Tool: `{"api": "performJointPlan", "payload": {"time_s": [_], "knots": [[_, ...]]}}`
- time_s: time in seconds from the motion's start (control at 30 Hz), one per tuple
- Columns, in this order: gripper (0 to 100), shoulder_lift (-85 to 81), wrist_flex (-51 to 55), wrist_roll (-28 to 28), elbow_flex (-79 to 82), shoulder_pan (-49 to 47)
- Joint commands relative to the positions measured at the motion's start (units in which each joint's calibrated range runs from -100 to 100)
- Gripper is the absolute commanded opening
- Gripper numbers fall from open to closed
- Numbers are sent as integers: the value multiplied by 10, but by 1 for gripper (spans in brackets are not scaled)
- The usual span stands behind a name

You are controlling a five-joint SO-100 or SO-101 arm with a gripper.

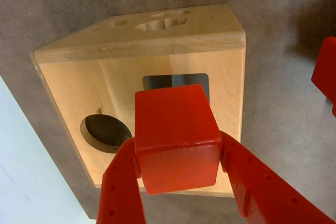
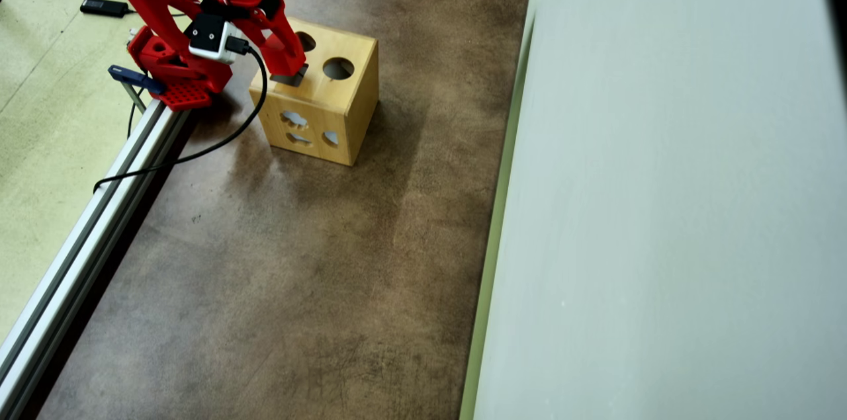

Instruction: Pick and place the red cube on the square hole

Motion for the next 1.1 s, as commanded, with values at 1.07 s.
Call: {"api": "performJointPlan", "payload": {"time_s": [1.07], "knots": [[1,70,5,4,37,-3]]}}
